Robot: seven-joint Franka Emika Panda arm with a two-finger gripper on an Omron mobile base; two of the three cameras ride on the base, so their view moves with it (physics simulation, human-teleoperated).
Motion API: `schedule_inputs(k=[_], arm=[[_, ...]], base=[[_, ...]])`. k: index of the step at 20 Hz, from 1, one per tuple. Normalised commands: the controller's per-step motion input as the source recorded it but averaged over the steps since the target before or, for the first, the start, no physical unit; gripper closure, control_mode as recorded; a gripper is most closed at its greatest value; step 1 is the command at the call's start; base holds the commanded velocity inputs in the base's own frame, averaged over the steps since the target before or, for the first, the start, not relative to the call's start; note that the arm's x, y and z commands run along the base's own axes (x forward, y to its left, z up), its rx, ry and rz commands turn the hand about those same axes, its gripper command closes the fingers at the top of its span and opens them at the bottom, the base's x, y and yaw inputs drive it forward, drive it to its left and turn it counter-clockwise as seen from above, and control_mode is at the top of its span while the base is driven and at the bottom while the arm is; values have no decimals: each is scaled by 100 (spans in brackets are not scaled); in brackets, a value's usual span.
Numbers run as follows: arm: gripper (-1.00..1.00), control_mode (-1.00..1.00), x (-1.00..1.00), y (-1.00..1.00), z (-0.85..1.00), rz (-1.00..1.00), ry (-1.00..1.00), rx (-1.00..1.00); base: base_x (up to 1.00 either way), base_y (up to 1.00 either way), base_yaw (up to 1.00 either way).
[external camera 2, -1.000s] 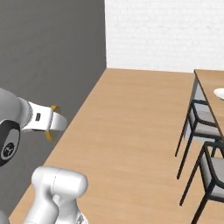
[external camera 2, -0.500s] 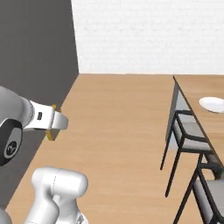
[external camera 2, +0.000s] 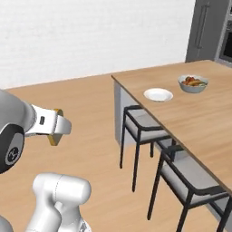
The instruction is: Start the toaster. Once the lever pops up, take the bread to the plate on the dining counter.
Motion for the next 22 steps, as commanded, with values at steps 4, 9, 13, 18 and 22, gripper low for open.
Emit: schedule_inputs(k=[4,9,13,18,22], arm=[[100,100,0,0,0,0,0,0],[100,100,0,0,0,0,0,0],[100,100,0,0,0,0,0,0],[100,100,0,0,0,0,0,0],[100,100,0,0,0,0,0,0]], base=[[51,46,-66],[66,64,-62],[74,86,-62],[71,97,-59],[67,97,-52]])
